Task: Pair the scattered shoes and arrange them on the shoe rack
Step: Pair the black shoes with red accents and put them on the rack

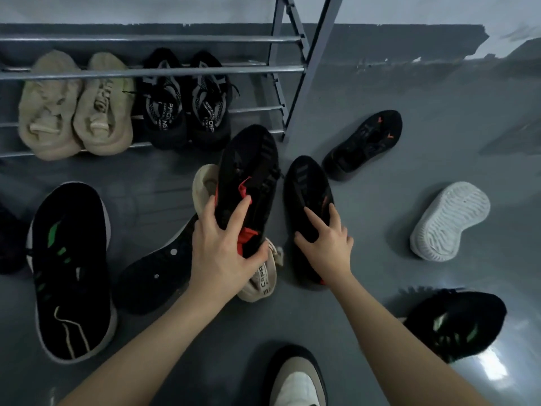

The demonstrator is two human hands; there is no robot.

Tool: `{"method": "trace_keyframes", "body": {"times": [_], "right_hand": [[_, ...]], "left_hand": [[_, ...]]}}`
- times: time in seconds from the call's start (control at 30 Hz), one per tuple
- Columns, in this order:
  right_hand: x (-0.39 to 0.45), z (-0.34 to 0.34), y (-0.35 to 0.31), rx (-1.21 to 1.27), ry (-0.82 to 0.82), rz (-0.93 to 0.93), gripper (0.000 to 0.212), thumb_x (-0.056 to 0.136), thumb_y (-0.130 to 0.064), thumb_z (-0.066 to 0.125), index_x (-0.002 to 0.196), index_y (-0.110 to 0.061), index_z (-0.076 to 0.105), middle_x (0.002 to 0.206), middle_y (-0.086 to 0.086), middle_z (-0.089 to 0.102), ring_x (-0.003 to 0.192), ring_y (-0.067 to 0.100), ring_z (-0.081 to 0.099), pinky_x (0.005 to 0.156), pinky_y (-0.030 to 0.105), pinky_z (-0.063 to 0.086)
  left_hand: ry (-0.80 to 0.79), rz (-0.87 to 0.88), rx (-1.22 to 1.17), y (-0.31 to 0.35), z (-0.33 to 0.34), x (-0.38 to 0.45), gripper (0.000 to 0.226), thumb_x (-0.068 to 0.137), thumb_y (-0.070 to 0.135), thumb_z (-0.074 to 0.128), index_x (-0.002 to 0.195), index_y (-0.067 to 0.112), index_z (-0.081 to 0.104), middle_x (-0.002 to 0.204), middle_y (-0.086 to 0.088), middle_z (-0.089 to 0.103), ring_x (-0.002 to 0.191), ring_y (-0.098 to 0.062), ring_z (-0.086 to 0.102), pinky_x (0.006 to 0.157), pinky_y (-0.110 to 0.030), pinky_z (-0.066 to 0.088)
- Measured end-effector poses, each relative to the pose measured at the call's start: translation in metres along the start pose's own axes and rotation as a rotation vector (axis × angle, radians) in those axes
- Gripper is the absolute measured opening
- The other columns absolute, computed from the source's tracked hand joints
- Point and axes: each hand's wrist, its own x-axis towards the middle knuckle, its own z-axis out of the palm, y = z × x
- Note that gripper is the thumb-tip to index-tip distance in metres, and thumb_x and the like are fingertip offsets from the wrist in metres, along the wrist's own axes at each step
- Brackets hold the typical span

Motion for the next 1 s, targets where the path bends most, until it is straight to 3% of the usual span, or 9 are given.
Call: {"method": "trace_keyframes", "body": {"times": [0.17,0.33,0.5,0.7,1.0], "right_hand": [[-0.032,-0.001,0.004,-0.094,0.055,-0.04,0.07,0.081,-0.064,0.051,0.143,-0.042,0.027,0.156,0.012,0.012,0.138,0.033,0.022,0.108,0.048,0.018],[-0.063,0.009,0.015,-0.128,-0.019,-0.032,0.086,0.075,-0.066,0.056,0.144,-0.048,0.008,0.156,0.014,-0.011,0.133,0.038,0.027,0.105,0.048,0.026],[-0.06,0.013,0.016,-0.041,-0.027,-0.04,0.078,0.082,-0.048,0.061,0.145,-0.044,0.016,0.153,0.023,-0.012,0.122,0.044,0.033,0.103,0.05,0.028],[-0.061,-0.008,0.006,0.132,0.063,-0.056,0.062,0.085,-0.039,0.062,0.139,-0.044,0.033,0.154,0.019,0.007,0.123,0.042,0.033,0.106,0.049,0.023],[-0.089,-0.054,-0.056,0.206,0.277,-0.302,0.056,0.08,-0.055,0.051,0.134,-0.046,0.04,0.152,0.018,0.022,0.117,0.037,0.044,0.098,0.047,0.034]], "left_hand": [[-0.029,-0.013,0.018,0.003,0.003,-0.012,0.075,0.072,0.044,0.072,0.138,0.027,0.041,0.144,-0.023,0.027,0.119,-0.039,0.039,0.1,-0.052,0.039],[-0.042,-0.023,-0.016,0.0,0.003,-0.021,0.075,0.073,0.046,0.069,0.139,0.029,0.04,0.147,-0.019,0.023,0.126,-0.035,0.034,0.104,-0.047,0.034],[-0.08,-0.075,0.106,0.001,0.002,-0.023,0.078,0.074,0.051,0.065,0.142,0.032,0.031,0.139,-0.023,0.028,0.113,-0.042,0.041,0.093,-0.05,0.043],[-0.028,-0.028,0.034,0.001,-0.011,-0.026,0.072,0.077,0.045,0.065,0.141,0.033,0.035,0.134,-0.02,0.036,0.112,-0.037,0.042,0.095,-0.047,0.042],[0.208,-0.005,-0.045,0.02,-0.073,-0.028,0.069,0.076,0.04,0.068,0.138,0.029,0.04,0.135,-0.016,0.038,0.124,-0.029,0.037,0.101,-0.034,0.032]]}}
